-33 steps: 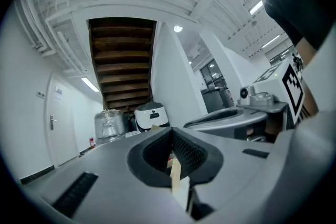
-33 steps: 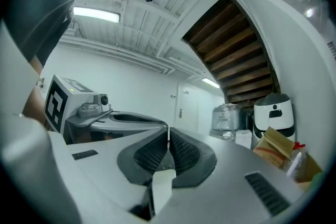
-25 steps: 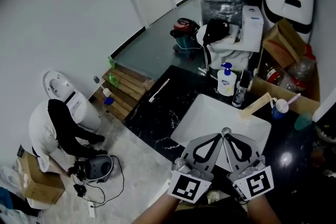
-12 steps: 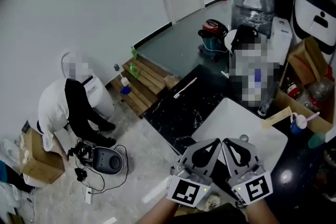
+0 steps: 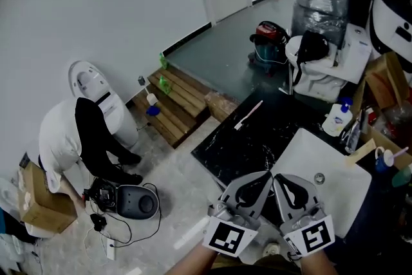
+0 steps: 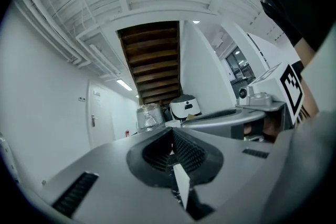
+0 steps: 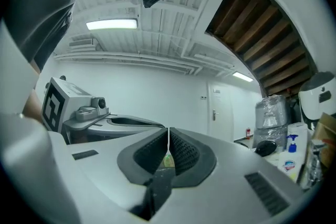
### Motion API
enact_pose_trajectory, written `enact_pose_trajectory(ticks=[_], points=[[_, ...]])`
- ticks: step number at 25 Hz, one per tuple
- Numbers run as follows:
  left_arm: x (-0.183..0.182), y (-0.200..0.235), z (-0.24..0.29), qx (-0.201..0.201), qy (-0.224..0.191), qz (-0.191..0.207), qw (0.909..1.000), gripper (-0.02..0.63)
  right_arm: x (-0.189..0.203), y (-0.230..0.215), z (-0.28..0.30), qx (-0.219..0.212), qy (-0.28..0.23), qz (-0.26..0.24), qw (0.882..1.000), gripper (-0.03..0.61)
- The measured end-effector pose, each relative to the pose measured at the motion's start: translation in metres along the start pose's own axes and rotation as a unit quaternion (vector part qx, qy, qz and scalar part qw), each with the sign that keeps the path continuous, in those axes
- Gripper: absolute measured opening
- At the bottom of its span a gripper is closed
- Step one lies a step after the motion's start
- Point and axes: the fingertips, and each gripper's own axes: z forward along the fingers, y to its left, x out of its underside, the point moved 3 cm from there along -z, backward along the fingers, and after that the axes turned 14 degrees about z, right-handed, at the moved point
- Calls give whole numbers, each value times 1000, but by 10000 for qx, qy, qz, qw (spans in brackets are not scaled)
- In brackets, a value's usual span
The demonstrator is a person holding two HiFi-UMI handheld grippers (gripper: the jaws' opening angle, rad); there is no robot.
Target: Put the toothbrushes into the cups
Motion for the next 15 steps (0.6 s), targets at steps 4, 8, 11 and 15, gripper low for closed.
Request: enact_pose_trajectory(ticks=[4, 8, 11, 15], points=[[26, 48, -12, 175, -152, -30, 9997, 8, 5, 16, 53, 213, -54, -36, 9998, 34], [44, 88, -27, 357, -321, -51, 9988, 8, 10, 35, 95, 412, -32, -75, 9991, 35], [55, 107, -36, 481, -404, -83, 9980, 8, 13, 47, 114, 535, -27, -87, 9985, 34], [68, 117, -42, 582, -518, -125, 9969, 8, 22, 54, 128, 668, 42, -137, 9977, 35]])
